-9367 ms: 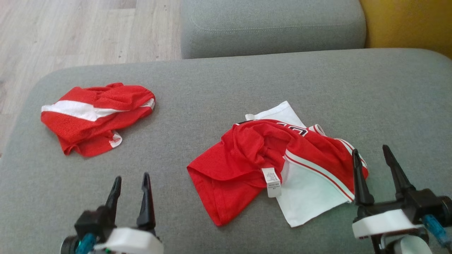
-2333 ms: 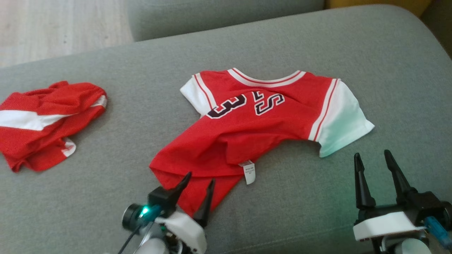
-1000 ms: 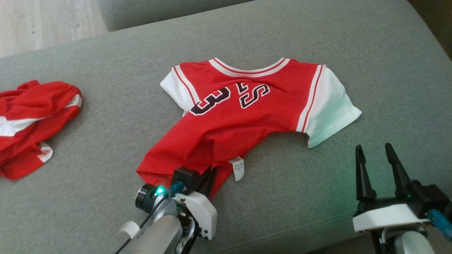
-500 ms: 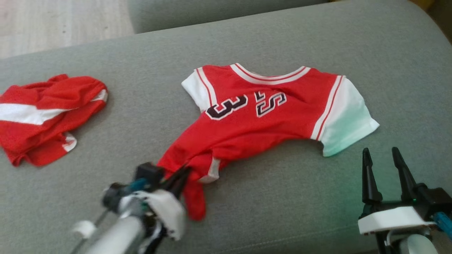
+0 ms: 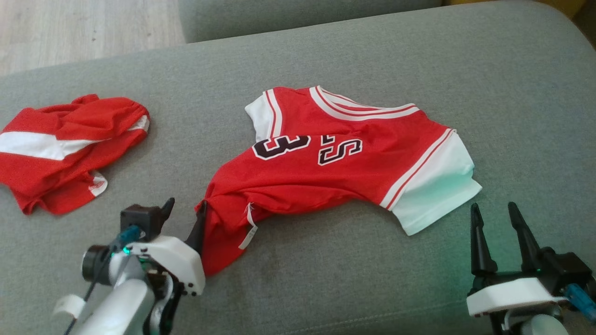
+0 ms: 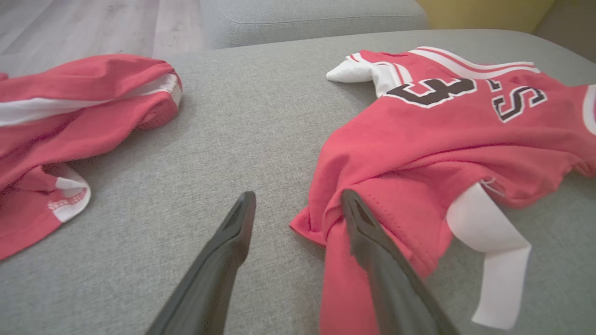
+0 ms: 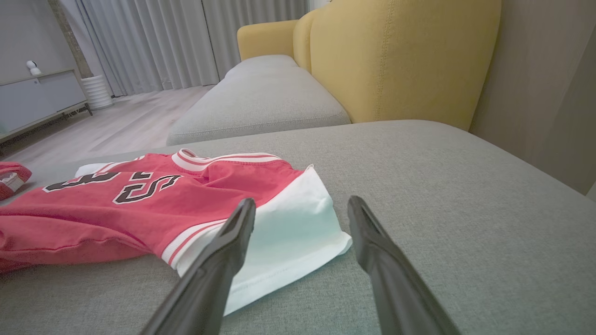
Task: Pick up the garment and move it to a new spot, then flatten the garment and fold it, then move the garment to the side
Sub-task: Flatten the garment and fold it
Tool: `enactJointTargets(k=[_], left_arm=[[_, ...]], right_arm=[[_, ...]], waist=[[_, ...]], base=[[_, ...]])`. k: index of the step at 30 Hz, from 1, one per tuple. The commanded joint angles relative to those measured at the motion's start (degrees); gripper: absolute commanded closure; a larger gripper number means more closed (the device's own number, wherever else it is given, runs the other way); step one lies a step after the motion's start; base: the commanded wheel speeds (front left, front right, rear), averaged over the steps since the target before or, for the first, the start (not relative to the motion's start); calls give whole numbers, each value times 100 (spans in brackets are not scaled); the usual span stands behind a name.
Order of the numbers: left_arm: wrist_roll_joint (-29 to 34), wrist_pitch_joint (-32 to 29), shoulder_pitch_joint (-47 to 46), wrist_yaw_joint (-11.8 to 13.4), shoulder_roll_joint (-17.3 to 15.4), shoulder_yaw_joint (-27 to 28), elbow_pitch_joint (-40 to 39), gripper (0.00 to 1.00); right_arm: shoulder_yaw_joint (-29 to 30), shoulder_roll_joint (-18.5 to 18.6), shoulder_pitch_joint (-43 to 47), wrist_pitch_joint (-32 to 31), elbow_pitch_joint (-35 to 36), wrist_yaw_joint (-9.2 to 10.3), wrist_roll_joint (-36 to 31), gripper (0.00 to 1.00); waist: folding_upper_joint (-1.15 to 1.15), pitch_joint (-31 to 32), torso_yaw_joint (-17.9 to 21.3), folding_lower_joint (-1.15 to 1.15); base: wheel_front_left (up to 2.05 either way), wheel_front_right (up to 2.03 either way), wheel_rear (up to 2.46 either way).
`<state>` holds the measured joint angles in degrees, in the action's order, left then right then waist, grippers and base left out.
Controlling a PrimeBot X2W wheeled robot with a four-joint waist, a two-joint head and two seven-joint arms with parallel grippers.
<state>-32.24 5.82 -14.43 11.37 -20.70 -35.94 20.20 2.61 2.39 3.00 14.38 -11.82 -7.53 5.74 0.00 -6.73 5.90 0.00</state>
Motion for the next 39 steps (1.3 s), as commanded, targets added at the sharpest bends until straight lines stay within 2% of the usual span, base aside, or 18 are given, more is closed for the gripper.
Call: enactJointTargets(k=[1, 5, 12, 16, 23, 37, 38, 39], left_arm=[[59, 86, -166, 113, -34, 260, -137, 0], [12, 88, 128, 380, 76, 265, -506, 0], [74, -266, 825, 905, 143, 18, -1791, 0], [16, -442, 1088, 1039, 227, -126, -2400, 0], [48, -425, 951, 1016, 262, -153, -2055, 0], [-50, -16, 522, 671, 450, -105, -922, 0], [-61, -3, 510, 649, 460, -108, -881, 8], [-71, 9, 497, 631, 471, -112, -846, 24]], right_arm=[[-130, 49, -117, 62, 140, 4, 42, 0], [-79, 49, -97, 62, 147, 4, 55, 0], [-69, 49, -91, 62, 163, 4, 77, 0], [-74, 49, -105, 62, 169, 4, 63, 0], [-104, 49, -209, 62, 191, 4, 34, 0], [-113, 49, -264, 62, 166, 4, 23, 0], [-115, 49, -264, 62, 163, 4, 29, 0], [-115, 49, -262, 62, 159, 4, 32, 0]], waist=[[0, -1, 26, 0], [0, -4, 60, 0], [0, -54, 61, 0], [0, -102, 41, 0], [0, -222, 70, 0], [0, -311, 240, 0], [0, -307, 244, 0], [0, -300, 247, 0]], base=[[0, 0, 0], [0, 0, 0], [0, 0, 0], [0, 0, 0], [0, 0, 0], [0, 0, 0], [0, 0, 0], [0, 0, 0]])
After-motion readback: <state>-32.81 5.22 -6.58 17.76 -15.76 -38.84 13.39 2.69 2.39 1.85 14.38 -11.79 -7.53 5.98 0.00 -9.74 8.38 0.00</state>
